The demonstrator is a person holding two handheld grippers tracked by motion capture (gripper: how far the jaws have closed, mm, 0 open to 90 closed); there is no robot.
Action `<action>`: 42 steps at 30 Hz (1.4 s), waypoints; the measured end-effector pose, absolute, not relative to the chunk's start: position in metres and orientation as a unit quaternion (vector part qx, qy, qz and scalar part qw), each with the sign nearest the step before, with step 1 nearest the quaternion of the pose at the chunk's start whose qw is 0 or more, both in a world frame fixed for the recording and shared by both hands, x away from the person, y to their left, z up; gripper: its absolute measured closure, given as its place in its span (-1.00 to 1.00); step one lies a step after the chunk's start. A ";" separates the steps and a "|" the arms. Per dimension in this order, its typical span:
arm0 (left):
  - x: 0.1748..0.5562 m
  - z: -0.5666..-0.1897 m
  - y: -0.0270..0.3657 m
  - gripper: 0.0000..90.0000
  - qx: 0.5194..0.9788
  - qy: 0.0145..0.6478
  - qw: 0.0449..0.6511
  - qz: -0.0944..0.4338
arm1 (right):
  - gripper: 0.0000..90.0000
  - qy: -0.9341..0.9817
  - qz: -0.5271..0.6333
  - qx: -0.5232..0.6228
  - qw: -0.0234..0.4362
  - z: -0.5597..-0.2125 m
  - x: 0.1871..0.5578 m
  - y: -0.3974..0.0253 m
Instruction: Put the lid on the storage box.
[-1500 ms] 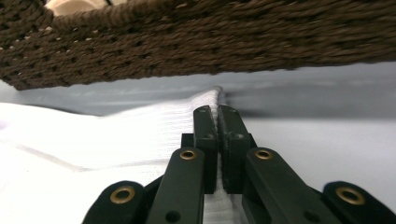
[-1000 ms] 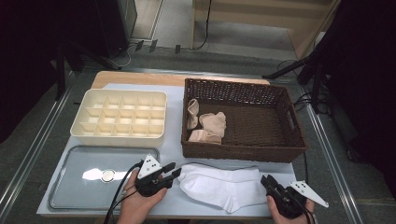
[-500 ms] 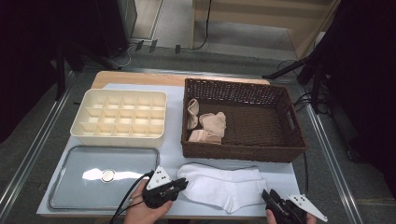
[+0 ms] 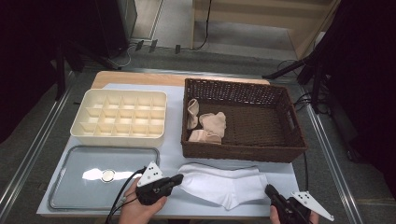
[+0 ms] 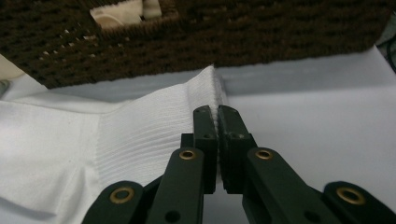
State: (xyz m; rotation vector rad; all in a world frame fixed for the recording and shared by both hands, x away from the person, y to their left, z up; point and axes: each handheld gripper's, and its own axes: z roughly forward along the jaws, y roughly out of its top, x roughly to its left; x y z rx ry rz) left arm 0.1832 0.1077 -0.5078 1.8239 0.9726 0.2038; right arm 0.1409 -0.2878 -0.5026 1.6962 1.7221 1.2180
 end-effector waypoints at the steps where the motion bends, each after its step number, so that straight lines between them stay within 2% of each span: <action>1: 0.185 -0.507 0.110 1.00 0.755 0.406 0.508 0.086 | 0.96 0.623 0.442 0.608 0.217 -0.500 0.143 -0.288; 8: 0.196 -0.510 0.114 1.00 0.748 0.424 0.503 0.089 | 0.96 0.632 0.444 0.599 0.212 -0.492 0.162 -0.280; 14: 0.201 -0.516 0.110 1.00 0.752 0.427 0.494 0.088 | 0.96 0.636 0.427 0.610 0.206 -0.505 0.177 -0.281; 18: 0.201 -0.520 0.103 1.00 0.766 0.416 0.477 0.109 | 0.96 0.635 0.418 0.616 0.207 -0.515 0.182 -0.284; 26: 0.203 -0.521 0.105 0.98 0.759 0.424 0.477 0.124 | 0.94 0.633 0.432 0.606 0.214 -0.526 0.184 -0.285; 29: 0.202 -0.522 0.104 0.80 0.758 0.422 0.480 0.134 | 0.74 0.624 0.443 0.606 0.217 -0.526 0.179 -0.286; 32: 0.201 -0.524 0.104 0.53 0.755 0.425 0.480 0.140 | 0.43 0.610 0.455 0.607 0.229 -0.528 0.173 -0.288; 36: 0.202 -0.529 0.101 0.36 0.761 0.432 0.469 0.120 | 0.35 0.601 0.455 0.615 0.230 -0.532 0.168 -0.288; 38: 0.201 -0.531 0.098 0.40 0.767 0.429 0.462 0.121 | 0.37 0.604 0.450 0.618 0.224 -0.534 0.166 -0.285; 42: 0.200 -0.533 0.092 0.64 0.773 0.425 0.457 0.112 | 0.53 0.614 0.448 0.612 0.218 -0.540 0.166 -0.280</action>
